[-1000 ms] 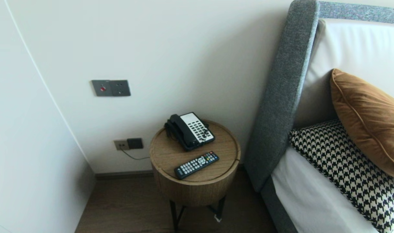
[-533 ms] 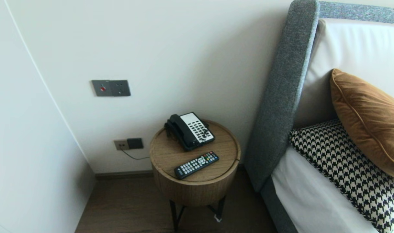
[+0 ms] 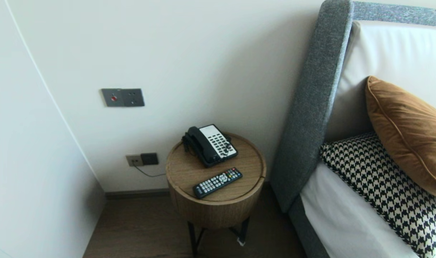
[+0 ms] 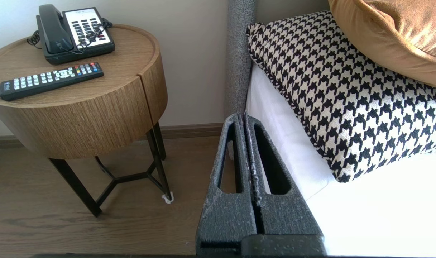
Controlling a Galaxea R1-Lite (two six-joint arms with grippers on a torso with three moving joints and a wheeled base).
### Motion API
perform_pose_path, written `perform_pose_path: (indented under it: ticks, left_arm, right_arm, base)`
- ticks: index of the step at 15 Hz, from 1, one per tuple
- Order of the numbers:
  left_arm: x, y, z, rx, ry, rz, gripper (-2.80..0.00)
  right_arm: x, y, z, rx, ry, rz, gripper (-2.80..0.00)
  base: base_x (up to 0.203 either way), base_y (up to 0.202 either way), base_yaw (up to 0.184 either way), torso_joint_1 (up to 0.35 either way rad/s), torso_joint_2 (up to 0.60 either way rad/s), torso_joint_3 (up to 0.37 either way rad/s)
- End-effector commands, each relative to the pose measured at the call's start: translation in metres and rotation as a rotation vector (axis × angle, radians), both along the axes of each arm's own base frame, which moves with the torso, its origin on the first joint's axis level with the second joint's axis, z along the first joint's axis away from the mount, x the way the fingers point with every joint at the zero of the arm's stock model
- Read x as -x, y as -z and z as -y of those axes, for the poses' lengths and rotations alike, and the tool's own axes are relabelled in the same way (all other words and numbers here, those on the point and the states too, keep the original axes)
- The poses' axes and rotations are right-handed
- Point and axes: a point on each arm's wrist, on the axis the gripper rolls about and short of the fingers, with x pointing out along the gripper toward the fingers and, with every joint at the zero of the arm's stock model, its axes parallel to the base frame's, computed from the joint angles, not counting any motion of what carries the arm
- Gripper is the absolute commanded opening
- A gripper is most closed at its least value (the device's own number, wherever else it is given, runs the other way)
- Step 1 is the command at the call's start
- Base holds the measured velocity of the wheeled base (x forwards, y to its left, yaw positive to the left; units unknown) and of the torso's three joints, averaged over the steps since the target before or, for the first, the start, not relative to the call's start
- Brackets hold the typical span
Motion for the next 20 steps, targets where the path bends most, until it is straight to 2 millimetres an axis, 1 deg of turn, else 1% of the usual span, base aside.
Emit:
perform_pose_path:
  ticks: [1,20]
  left_arm:
    - [0.0001,0.0004,0.0,0.001,-0.001,-0.001,-2.8]
    - [0.0,0.0003,0.0,0.001,-0.001,-0.003,-2.8]
  right_arm:
    - [-0.0001,0.0,0.0,0.0,0.0,-0.001,-2.8]
    - [0.0,0.0,0.0,-0.001,0.0,-0.001,-2.8]
  base:
    - [0.0,0.0,0.0,0.0,0.0,0.0]
    - [0.0,0.0,0.0,0.0,0.0,0.0]
